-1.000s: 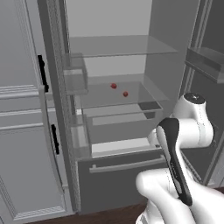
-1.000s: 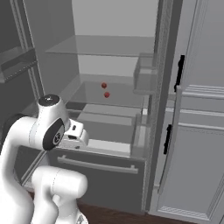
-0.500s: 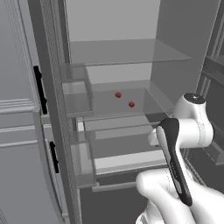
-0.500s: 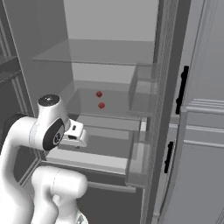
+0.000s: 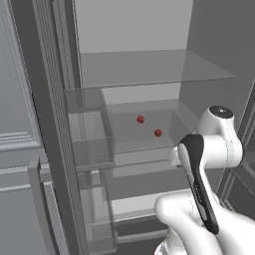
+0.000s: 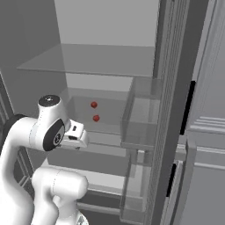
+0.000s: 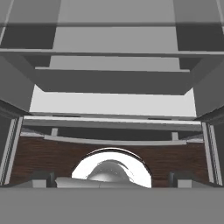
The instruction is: Take the strawberry from the fridge and place it on top of the pancake, located on the dining counter.
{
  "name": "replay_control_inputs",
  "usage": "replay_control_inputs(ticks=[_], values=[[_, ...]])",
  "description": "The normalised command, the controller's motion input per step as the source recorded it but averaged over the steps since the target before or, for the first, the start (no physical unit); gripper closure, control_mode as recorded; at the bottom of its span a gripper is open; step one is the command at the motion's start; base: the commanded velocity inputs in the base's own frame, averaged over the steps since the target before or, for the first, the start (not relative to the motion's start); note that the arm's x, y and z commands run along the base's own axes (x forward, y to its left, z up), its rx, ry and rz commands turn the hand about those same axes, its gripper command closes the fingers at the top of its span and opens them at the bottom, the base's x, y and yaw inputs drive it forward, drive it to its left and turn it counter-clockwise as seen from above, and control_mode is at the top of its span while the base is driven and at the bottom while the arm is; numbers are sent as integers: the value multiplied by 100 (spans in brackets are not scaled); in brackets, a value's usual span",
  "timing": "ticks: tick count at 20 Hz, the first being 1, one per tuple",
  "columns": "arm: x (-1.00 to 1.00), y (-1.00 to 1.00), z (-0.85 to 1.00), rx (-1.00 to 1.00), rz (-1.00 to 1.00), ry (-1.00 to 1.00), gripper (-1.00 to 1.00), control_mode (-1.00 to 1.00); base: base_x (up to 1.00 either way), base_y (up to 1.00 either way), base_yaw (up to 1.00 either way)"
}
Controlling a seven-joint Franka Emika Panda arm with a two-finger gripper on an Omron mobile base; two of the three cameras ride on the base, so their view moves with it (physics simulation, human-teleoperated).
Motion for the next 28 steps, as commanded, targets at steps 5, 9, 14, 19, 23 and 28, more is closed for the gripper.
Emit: replay_control_inputs(ticks=[5, 9, 14, 19, 23, 28], values=[[0, 0, 0, 0, 0, 0, -100, 100, 48, 5, 0], [0, 0, 0, 0, 0, 0, -100, 100, 37, 1, 0], [0, 0, 0, 0, 0, 0, -100, 100, 40, 0, 0], [13, 1, 0, 0, 0, 0, -100, -100, 18, 2, 0], [24, 1, 0, 0, -3, -21, -100, -100, 0, 0, 0], [22, 1, 8, 0, -6, -15, -100, -100, 0, 0, 0]])
